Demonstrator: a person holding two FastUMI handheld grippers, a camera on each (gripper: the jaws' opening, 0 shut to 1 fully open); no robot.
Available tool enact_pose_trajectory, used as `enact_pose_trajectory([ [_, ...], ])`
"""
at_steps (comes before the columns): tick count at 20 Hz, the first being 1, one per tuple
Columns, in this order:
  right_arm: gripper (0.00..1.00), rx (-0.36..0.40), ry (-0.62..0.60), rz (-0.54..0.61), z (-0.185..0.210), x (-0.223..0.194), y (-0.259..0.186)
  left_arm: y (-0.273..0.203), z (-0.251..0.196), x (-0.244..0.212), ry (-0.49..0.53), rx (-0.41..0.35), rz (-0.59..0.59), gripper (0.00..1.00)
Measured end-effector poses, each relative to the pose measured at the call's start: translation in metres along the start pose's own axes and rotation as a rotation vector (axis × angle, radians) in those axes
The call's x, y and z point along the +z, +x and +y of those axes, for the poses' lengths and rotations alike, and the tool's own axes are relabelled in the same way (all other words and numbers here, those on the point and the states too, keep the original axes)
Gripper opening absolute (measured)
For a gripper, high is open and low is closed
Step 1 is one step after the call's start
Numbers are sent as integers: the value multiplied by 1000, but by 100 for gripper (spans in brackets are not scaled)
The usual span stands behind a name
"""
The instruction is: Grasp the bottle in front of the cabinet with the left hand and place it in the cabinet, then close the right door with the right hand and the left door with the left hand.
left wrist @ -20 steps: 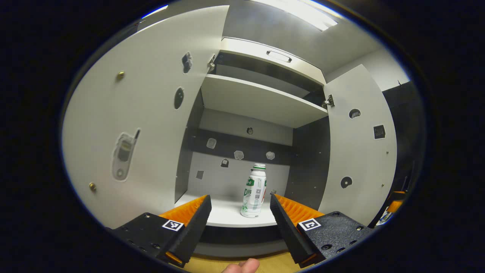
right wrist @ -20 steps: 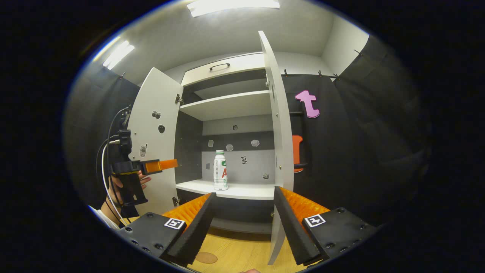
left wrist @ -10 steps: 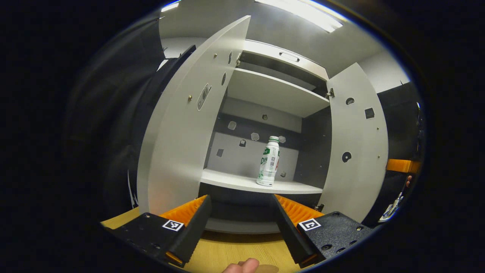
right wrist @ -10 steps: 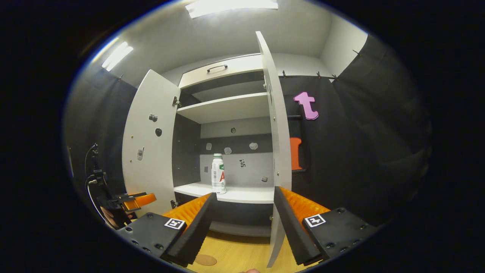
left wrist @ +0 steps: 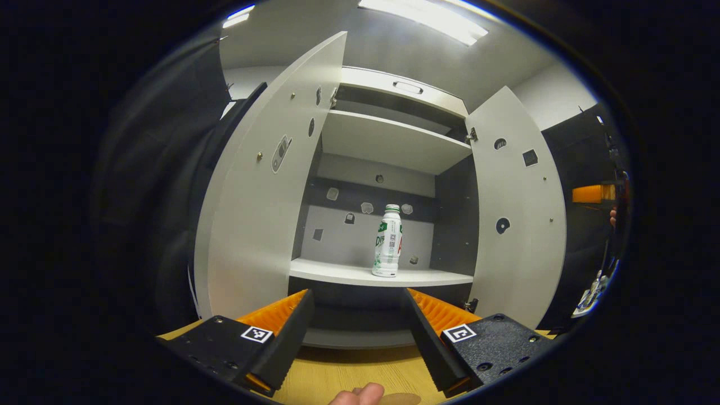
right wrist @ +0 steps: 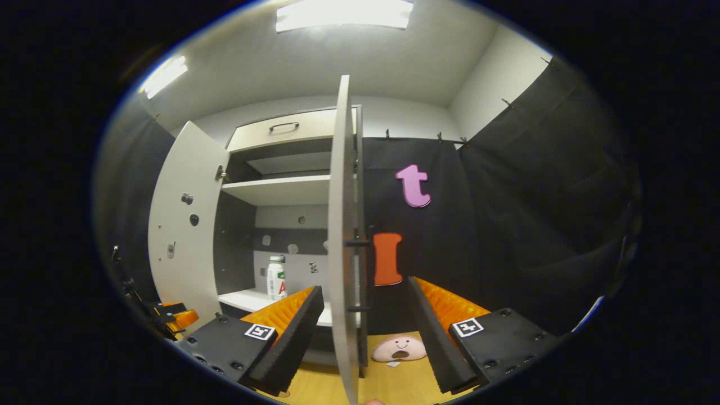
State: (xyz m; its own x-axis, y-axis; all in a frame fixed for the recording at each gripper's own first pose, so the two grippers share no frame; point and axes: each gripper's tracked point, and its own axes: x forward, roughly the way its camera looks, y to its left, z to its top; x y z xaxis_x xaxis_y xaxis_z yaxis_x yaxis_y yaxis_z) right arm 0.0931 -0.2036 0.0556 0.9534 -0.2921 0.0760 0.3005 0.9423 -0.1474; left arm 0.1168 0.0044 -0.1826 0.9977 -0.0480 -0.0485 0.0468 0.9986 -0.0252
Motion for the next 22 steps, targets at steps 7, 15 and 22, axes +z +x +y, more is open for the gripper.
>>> enact_pose_trajectory([
  [7, 98, -78, 2, 68, -63, 18, 49, -7, -2, 2, -24, -16, -30, 95],
  [15, 100, -26, -4, 106, -40, 2, 70, -26, 16, -3, -32, 57, -35, 95],
  [22, 94, -39, -18, 79, -30, 5, 68, -27, 19, -1, -13, 44, -47, 95],
])
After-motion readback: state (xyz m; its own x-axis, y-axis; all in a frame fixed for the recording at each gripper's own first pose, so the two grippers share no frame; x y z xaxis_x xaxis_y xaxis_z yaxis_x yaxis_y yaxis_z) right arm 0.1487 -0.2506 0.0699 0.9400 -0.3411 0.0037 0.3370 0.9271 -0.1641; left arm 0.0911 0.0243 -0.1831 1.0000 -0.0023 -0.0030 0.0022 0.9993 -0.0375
